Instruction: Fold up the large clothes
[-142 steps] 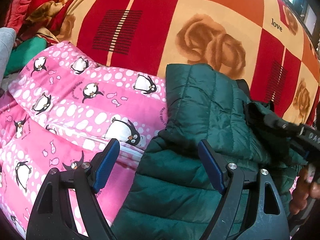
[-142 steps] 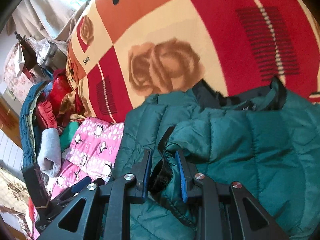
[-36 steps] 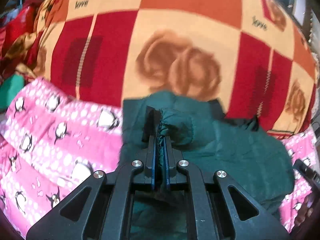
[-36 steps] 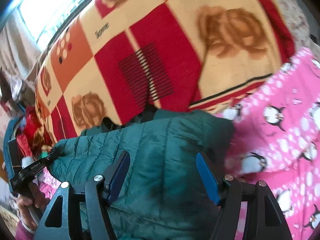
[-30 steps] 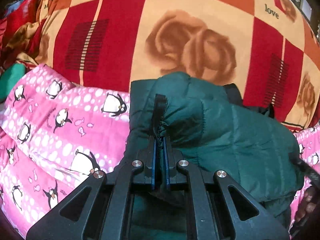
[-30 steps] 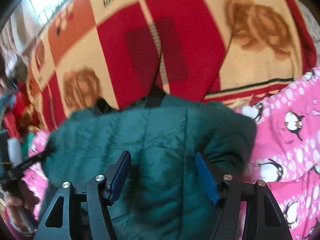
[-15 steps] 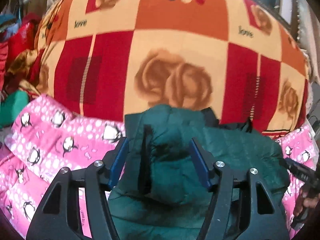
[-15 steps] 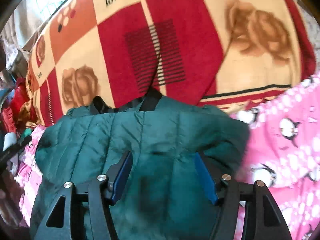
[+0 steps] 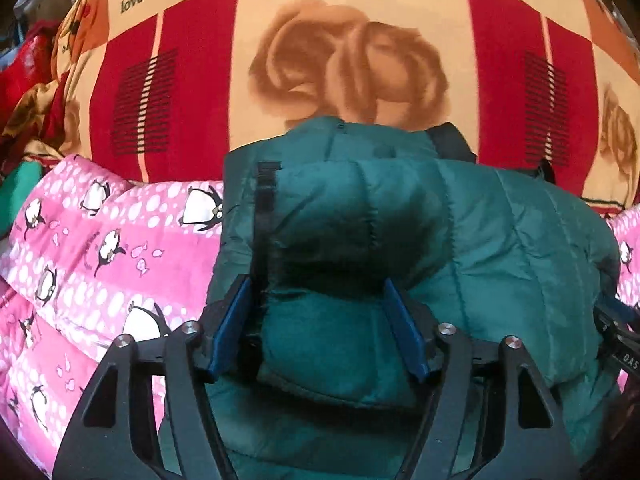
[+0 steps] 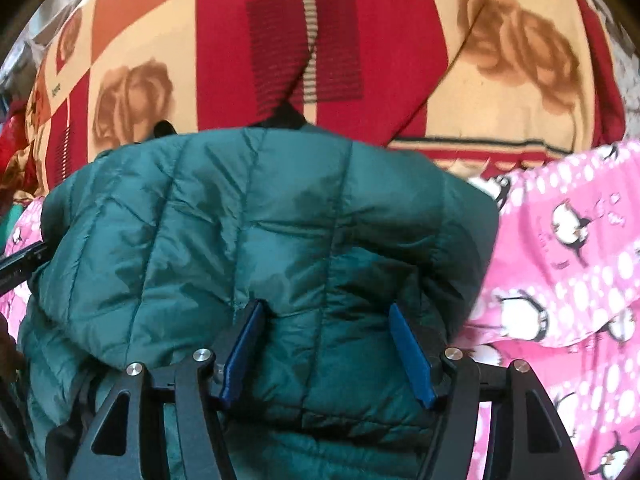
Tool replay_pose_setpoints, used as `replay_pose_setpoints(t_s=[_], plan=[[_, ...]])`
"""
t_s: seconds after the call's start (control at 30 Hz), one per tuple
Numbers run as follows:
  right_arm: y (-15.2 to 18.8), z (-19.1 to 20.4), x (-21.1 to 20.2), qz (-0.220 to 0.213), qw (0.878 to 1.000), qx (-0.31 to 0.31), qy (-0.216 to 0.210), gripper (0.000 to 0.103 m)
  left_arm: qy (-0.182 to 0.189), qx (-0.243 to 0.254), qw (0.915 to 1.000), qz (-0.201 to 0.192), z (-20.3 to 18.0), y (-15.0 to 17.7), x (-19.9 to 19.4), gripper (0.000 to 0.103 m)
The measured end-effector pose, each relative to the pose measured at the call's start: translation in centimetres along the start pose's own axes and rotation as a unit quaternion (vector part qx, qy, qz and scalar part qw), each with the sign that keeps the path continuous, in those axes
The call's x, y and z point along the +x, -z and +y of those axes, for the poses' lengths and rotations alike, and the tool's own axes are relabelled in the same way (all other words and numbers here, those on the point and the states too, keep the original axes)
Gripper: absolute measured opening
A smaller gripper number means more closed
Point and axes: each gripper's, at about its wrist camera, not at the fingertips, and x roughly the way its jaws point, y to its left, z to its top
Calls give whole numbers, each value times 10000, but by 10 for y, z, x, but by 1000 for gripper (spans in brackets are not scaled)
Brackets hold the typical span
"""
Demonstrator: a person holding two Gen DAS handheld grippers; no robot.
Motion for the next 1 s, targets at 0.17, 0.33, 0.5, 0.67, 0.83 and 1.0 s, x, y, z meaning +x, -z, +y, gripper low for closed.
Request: replay_pose_setpoints(t_s=[0.17,0.33,0.5,0.67,0.83,1.0], plan=[[-6,-6,-27,-213,9996,57,-152,63,110,-47,9999,14,7,1,1,68],[-27,-9,-59,-699,9960,288,-476,63,96,-71,9999,-17,5,1,4,69],[-50,9,-22,-512,9980,97,-353,63,91,-74,9999,-21,6,2,4,70],[-52,9,34,-121,9996,251,-88,63,84,-11,10000,-49,3,3,7,76],[-54,12,35,-127,9998,157,47,63,-15,46,10000,-53,1,3,10,77],[-44,9,-16,-381,9991,101,-152,63,-7,37,10000,-54,1,3,9,77]])
